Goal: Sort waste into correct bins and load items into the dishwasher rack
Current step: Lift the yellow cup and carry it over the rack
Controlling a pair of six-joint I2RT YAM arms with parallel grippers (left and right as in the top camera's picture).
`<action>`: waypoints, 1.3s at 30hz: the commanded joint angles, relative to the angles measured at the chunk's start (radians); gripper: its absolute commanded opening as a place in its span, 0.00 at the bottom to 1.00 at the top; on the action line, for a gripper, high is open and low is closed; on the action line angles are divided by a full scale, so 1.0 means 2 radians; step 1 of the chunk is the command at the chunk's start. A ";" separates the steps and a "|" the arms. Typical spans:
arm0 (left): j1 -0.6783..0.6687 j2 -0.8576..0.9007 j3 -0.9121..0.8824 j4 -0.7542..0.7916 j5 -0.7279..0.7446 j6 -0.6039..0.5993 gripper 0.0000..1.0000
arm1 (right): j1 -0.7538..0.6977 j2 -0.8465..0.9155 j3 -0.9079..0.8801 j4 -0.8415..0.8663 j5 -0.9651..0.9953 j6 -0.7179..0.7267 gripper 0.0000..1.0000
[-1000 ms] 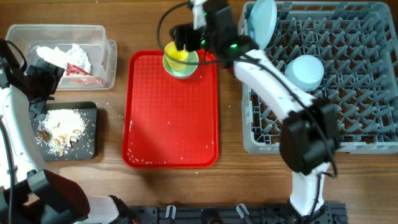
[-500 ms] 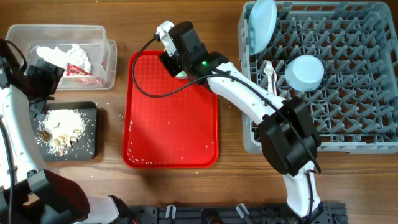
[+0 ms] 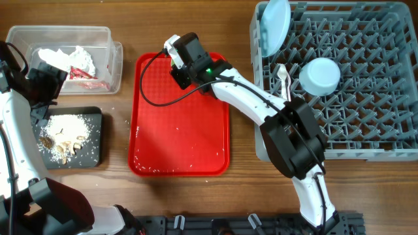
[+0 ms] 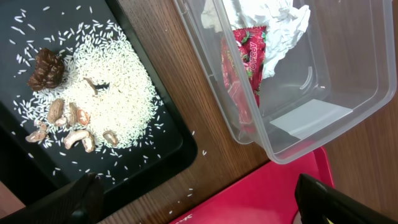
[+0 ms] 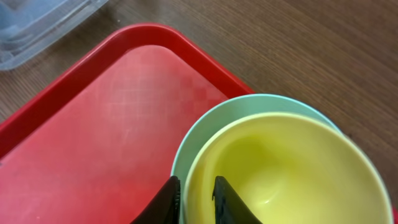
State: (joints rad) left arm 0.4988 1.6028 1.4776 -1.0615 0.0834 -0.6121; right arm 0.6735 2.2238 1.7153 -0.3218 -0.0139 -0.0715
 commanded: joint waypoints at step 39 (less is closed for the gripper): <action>0.003 0.002 0.006 0.000 0.001 -0.001 1.00 | -0.292 -0.455 0.024 -0.376 -0.094 0.120 0.04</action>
State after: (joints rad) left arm 0.4988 1.6028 1.4776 -1.0615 0.0834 -0.6121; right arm 0.1768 1.3327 1.7603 -1.1145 -0.0319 0.2443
